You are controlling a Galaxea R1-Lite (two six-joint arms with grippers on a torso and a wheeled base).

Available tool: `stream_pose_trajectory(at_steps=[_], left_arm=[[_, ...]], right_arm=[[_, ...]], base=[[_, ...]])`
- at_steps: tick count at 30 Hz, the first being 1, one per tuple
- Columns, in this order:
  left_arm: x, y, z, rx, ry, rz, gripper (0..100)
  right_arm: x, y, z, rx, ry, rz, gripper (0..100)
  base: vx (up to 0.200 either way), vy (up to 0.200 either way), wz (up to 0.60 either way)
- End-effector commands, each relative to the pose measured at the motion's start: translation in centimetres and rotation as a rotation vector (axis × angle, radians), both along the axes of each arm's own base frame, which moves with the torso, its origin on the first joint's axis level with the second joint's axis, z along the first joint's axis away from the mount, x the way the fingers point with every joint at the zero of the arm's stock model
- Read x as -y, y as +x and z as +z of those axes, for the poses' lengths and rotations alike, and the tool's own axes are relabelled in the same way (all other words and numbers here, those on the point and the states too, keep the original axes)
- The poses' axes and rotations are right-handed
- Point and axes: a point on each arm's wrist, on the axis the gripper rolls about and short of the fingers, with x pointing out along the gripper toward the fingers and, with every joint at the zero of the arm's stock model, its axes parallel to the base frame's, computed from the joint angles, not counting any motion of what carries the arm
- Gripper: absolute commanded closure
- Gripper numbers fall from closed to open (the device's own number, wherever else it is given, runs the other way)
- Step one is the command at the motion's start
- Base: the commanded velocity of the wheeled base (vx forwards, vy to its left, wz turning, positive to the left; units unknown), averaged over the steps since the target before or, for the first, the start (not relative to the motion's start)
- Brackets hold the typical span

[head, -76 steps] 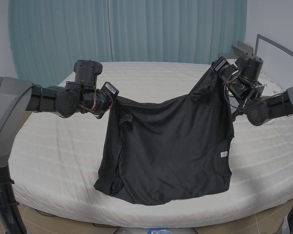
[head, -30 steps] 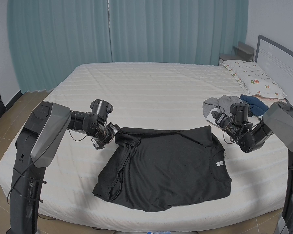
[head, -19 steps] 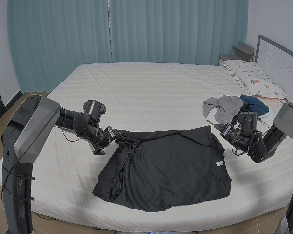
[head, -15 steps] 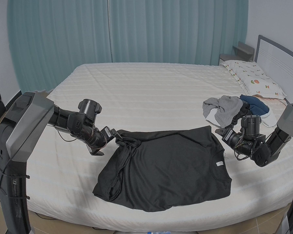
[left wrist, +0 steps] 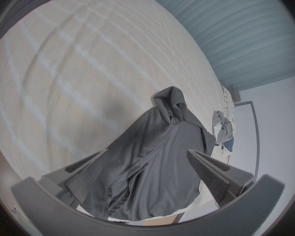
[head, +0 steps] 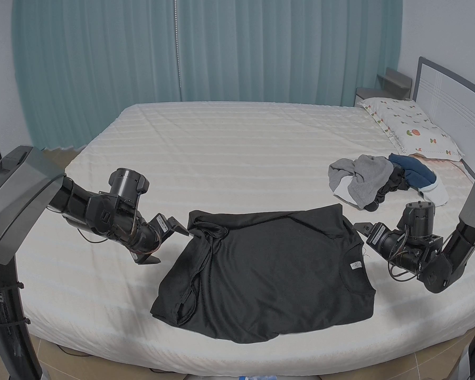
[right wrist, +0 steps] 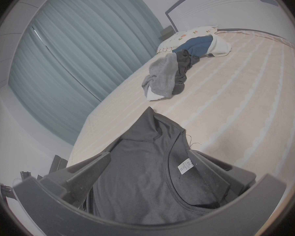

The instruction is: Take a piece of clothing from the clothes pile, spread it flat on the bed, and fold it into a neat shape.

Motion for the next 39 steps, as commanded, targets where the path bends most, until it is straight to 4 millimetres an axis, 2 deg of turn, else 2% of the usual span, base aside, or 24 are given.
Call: stream_pose_trajectory(at_steps=[1,9,19,37,39], left_arm=[[0.4,-2.3,1.1,-0.001,-0.03,0.013,0],[1.2,-4.9,0.0,-0.026,-0.064,0.035,0],[2.1,-5.8,-0.8,-0.036,-0.107,0.063,0],[2.3,-6.1,-0.6,-0.032,-0.1,0.081,0],[2.1,-6.0,-0.6,-0.012,-0.065,0.11,0]], right_arm=[[0.0,-2.0,-0.5,-0.014,-0.01,0.016,0],[-0.1,-3.1,-1.3,-0.053,-0.006,0.025,0],[-0.2,-3.6,-2.0,-0.098,0.056,0.021,0],[-0.2,-4.0,-2.1,-0.109,0.054,0.024,0],[-0.2,-4.0,-2.1,-0.11,0.053,0.025,0]], base=[[-0.2,0.0,0.0],[-0.15,0.0,0.0],[0.0,0.0,0.0],[0.0,-0.2,0.0],[0.0,0.0,0.0]])
